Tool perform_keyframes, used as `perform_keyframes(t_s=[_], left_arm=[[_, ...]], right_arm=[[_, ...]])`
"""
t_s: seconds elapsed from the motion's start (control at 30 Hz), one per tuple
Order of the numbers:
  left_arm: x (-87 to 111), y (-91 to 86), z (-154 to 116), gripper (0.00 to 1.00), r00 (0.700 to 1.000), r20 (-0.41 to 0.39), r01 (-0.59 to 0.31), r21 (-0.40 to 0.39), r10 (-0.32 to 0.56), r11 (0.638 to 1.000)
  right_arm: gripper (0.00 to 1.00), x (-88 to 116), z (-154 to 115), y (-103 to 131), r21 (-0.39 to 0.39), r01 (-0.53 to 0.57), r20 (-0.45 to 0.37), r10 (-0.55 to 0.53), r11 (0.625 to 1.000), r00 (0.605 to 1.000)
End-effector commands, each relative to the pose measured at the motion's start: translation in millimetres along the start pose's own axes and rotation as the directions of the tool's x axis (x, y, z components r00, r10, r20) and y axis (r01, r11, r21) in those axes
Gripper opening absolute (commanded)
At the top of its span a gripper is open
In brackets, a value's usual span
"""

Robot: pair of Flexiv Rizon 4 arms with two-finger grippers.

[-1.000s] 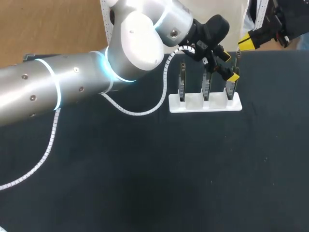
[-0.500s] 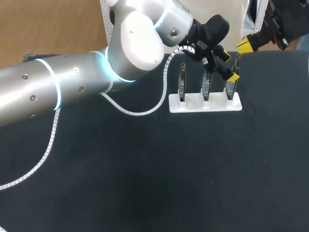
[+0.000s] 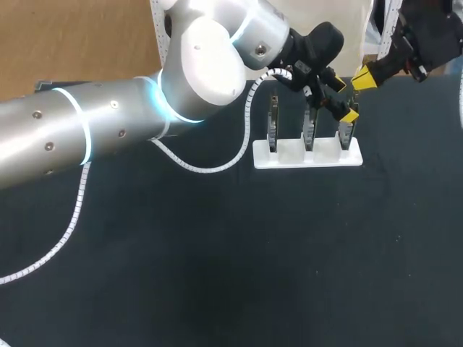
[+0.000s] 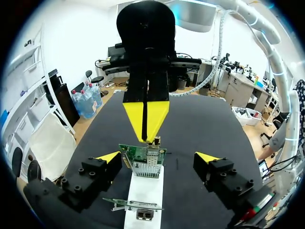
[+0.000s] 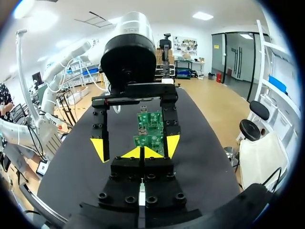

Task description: Pick up the optical module with the left hand, and insert it into the network port with the right hand.

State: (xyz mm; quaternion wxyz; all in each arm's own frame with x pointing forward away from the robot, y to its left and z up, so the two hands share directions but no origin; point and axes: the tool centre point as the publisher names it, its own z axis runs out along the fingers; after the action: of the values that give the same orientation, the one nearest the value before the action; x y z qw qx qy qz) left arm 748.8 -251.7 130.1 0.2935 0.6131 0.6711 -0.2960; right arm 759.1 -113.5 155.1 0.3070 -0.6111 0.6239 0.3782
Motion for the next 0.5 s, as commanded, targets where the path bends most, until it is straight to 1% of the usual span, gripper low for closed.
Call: perform_keyframes(t_s=[0.03, 0.17, 0.5], left_arm=[[-1.2, 0.9, 0.2, 1.00, 1.000, -0.005, 0.002, 0.001, -0.002, 1.000], [-1.2, 0.9, 0.2, 1.00, 1.000, -0.005, 0.002, 0.001, -0.002, 1.000], [-1.2, 0.9, 0.2, 1.00, 1.000, -0.005, 0.002, 0.001, -0.002, 1.000]], right_arm=[[0.00, 5.4, 2.7, -2.1, -0.012, -0.003, 0.005, 0.003, 1.000, 1.000], [0.00, 10.0, 4.9, -1.5, -0.014, -0.017, 0.004, 0.017, 1.000, 1.000], [0.00, 13.9, 7.2, 0.6, -0.021, -0.028, 0.001, 0.028, 0.999, 1.000]])
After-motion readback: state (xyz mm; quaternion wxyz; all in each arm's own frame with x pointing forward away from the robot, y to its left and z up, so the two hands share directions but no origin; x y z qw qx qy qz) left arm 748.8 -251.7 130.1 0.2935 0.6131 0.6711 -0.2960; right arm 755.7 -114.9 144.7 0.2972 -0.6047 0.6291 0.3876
